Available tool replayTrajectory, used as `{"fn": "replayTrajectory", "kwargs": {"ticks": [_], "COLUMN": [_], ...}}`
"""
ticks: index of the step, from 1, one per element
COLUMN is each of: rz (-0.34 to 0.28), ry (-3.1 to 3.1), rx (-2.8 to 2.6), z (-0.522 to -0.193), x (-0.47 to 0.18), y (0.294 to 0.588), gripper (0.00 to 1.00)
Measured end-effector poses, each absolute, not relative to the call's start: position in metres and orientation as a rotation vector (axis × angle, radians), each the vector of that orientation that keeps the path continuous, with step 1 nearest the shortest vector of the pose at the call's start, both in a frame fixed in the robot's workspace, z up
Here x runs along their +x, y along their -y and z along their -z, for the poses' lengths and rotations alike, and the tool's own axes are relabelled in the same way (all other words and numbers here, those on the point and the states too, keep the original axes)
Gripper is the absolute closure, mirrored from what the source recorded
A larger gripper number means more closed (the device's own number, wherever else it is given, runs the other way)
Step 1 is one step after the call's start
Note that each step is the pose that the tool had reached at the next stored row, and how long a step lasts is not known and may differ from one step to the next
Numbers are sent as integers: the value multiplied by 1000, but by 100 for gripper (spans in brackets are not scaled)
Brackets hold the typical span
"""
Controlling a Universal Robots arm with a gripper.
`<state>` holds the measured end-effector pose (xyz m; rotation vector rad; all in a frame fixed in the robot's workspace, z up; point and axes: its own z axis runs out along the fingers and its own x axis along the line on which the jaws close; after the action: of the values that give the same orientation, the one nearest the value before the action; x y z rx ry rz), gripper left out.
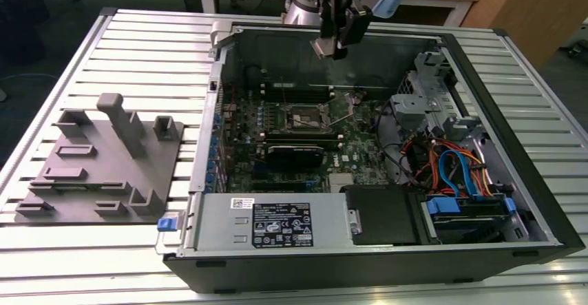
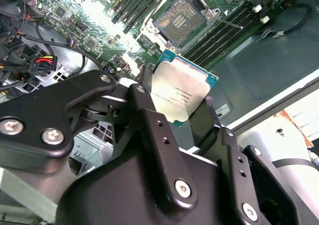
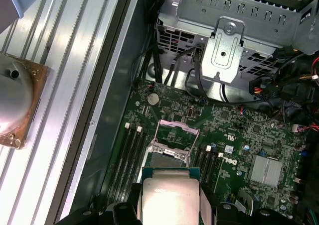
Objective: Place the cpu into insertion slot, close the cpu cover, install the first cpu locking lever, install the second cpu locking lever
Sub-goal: 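Place the cpu into insertion slot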
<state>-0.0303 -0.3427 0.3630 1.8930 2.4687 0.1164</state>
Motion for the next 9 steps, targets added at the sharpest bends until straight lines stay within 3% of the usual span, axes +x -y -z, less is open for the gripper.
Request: {"fn": "replayTrajectory", "kwargs": {"ticks": [9], "rz": [-115], "ry": [-2440], "rx": [1929], "z": [-359], "x": [-31], "y": [343], "gripper": [46]}}
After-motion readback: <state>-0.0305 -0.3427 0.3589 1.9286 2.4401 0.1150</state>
